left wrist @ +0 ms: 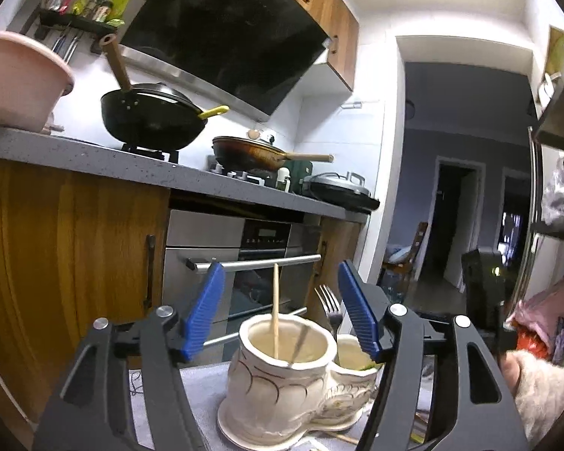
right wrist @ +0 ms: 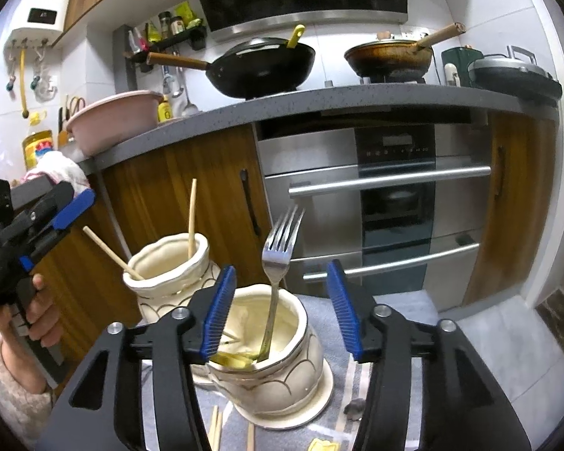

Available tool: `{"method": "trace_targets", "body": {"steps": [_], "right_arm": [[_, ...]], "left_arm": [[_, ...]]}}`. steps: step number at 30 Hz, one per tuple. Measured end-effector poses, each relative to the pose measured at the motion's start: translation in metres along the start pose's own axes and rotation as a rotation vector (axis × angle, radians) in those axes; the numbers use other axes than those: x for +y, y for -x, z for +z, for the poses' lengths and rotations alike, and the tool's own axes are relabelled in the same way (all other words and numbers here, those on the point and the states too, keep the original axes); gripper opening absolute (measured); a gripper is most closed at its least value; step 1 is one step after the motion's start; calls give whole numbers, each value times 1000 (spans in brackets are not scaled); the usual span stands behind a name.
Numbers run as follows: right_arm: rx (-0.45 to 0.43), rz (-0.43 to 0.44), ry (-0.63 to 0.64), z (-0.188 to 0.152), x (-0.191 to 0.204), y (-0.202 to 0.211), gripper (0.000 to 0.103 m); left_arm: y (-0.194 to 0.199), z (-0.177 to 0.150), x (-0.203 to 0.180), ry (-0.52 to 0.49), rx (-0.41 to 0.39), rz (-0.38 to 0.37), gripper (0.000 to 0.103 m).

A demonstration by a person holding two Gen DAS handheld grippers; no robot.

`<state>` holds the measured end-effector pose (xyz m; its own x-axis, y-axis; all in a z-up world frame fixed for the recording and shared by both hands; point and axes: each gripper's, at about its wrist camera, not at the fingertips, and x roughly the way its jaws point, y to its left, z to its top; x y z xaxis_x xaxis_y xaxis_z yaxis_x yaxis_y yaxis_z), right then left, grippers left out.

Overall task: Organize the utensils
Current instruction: 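Lower the chopstick and fork into the holder and open both tools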

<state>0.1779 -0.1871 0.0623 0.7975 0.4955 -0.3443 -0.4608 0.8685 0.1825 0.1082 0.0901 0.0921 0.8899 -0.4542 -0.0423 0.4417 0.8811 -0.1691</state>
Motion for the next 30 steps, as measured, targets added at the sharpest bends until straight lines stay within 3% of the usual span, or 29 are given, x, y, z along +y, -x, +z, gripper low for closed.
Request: {"method": "trace_targets", "body": {"steps": [7, 11, 13, 17, 22, 30], "right_arm": [[-4, 1, -4, 0, 0, 3, 60], [-5, -5, -6, -1, -1, 7, 60], [-5, -11, -11, -4, -2, 11, 61], [-9, -29, -19, -11, -2, 20, 63], [-10, -68, -34, -26, -10, 42, 66], [22, -151, -100, -54, -37, 74, 72]], "left_arm": [[-19, -20, -7, -99, 88, 90, 63], [-29, -25, 4, -64, 111, 186, 63], [-30, -26, 6, -70, 108, 256, 62], [-21, -23, 5, -61, 58, 314, 62], [-4, -23, -3, -45, 49, 285, 62], [24, -42, -39, -69, 144, 245, 62]]}}
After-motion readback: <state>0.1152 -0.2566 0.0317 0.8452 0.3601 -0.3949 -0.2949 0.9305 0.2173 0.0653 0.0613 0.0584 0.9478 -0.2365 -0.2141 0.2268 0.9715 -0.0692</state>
